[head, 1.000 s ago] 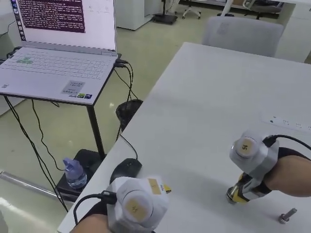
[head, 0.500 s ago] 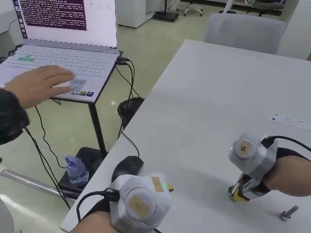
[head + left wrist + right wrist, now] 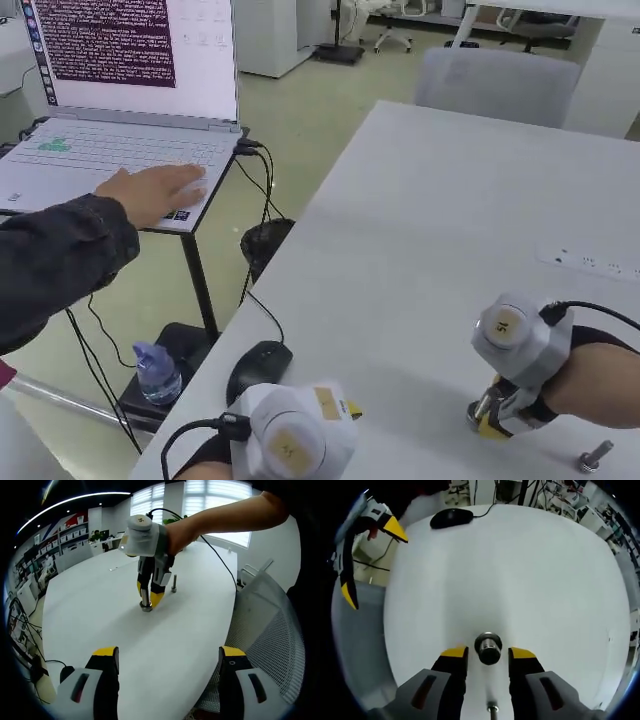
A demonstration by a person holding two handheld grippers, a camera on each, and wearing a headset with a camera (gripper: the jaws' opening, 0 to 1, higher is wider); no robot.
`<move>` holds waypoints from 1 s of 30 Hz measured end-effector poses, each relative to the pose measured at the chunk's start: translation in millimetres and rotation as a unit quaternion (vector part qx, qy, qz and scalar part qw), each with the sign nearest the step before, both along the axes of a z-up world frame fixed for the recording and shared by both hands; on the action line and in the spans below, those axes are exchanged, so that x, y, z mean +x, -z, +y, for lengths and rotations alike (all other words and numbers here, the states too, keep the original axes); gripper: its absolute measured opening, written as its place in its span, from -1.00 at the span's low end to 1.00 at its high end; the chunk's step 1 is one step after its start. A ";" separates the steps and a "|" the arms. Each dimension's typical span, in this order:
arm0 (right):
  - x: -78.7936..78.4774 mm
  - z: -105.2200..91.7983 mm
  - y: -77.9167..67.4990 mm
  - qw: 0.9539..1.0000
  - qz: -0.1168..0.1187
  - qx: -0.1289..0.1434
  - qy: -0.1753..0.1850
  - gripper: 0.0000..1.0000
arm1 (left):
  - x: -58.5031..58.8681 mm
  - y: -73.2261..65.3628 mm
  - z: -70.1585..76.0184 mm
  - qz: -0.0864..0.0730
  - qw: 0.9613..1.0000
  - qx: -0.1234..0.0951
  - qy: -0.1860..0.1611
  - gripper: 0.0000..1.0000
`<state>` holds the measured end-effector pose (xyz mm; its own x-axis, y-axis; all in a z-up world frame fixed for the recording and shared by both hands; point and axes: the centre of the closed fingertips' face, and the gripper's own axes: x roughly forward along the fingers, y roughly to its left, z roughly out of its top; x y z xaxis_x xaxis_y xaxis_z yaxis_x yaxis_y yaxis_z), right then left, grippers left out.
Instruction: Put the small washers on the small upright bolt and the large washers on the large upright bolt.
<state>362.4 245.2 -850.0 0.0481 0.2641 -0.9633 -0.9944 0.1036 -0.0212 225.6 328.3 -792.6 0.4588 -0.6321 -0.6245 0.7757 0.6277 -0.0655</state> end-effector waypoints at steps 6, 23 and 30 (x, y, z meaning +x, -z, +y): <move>-0.3 -12.3 -32.3 0.997 -0.009 0.062 0.032 -0.23 | 5.9 -5.1 -5.5 -0.005 1.000 -0.007 -0.002 0.65; -13.8 -92.2 -120.1 0.947 -0.064 0.268 0.166 0.11 | 17.3 -15.4 -15.6 -0.011 0.999 -0.027 -0.031 0.68; -37.0 -115.5 -122.1 0.918 -0.078 0.328 0.209 0.34 | 18.8 -18.4 -15.6 -0.009 0.998 -0.038 -0.051 0.70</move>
<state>325.4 129.7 -727.9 0.4004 0.7123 -0.5765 -0.8552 0.5164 0.0440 244.4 312.7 -774.2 0.5342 -0.6263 -0.5678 0.7094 0.6974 -0.1018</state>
